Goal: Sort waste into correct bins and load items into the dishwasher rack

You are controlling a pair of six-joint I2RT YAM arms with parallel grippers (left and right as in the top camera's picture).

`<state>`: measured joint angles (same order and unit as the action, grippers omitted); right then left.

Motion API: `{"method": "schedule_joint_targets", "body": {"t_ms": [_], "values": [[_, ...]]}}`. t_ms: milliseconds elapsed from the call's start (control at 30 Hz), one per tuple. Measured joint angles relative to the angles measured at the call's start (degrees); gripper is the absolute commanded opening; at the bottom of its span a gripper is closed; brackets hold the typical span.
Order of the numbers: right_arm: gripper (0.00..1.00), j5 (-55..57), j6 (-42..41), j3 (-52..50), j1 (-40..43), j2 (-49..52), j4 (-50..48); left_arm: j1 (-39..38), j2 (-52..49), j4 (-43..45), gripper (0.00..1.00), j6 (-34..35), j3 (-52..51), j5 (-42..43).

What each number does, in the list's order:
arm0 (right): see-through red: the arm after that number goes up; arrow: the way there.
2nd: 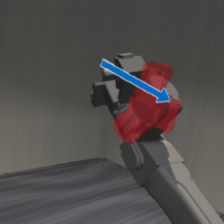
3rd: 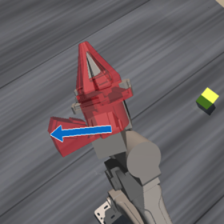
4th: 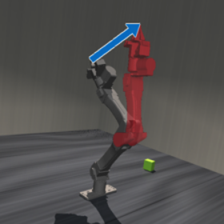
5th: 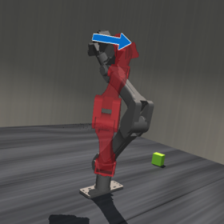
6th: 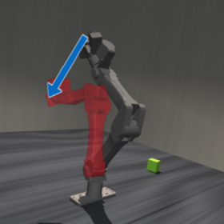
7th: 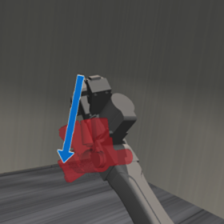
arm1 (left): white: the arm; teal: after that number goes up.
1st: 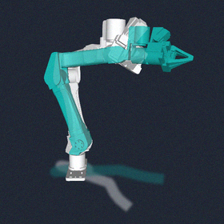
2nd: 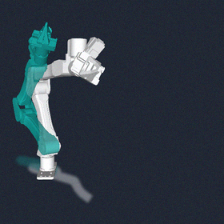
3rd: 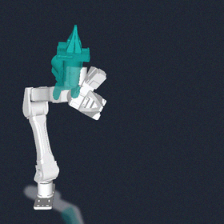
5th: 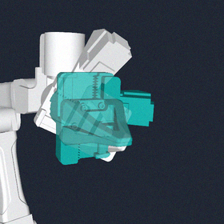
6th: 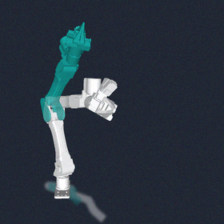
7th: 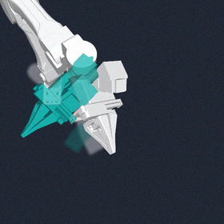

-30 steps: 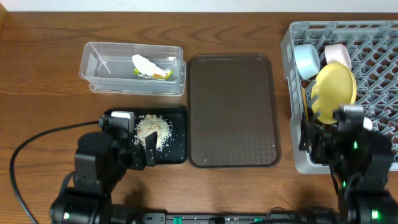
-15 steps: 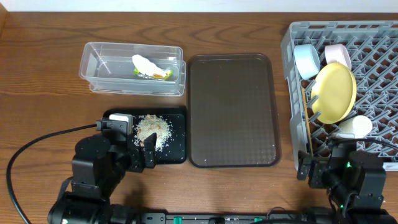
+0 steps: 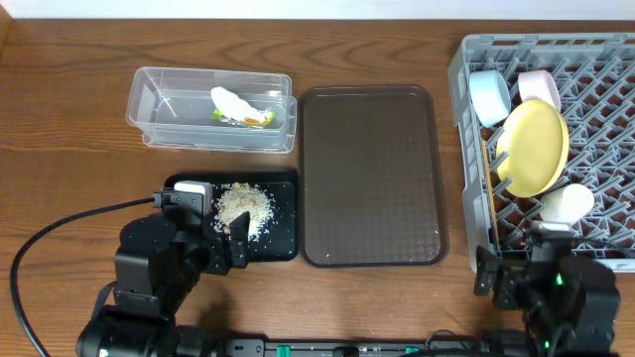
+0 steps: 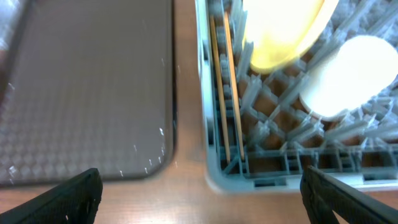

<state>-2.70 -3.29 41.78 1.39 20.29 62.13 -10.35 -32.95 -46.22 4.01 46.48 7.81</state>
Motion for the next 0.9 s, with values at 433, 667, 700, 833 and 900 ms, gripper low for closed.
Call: {"method": "schedule_joint_targets", "body": {"t_ms": [433,667,700,833,900], "values": [[0.99,0.3,0.4,-22.0,-4.2,-16.9,-39.0,0.0,0.0,0.0,1.0,0.0,-0.2,0.0],[0.99,2.3,0.5,-34.4,-5.3,-19.4,-58.1,0.0,0.0,0.0,1.0,0.0,-0.2,0.0],[0.99,2.4,0.5,-35.5,-5.3,-19.5,-59.5,0.0,0.0,0.0,1.0,0.0,-0.2,0.0],[0.99,2.6,0.5,-39.3,-5.3,-19.6,-64.0,0.0,0.0,0.0,1.0,0.0,-0.2,0.0],[0.99,2.6,0.5,-40.3,-5.3,-19.7,-61.3,0.0,0.0,0.0,1.0,0.0,-0.2,0.0]]}}
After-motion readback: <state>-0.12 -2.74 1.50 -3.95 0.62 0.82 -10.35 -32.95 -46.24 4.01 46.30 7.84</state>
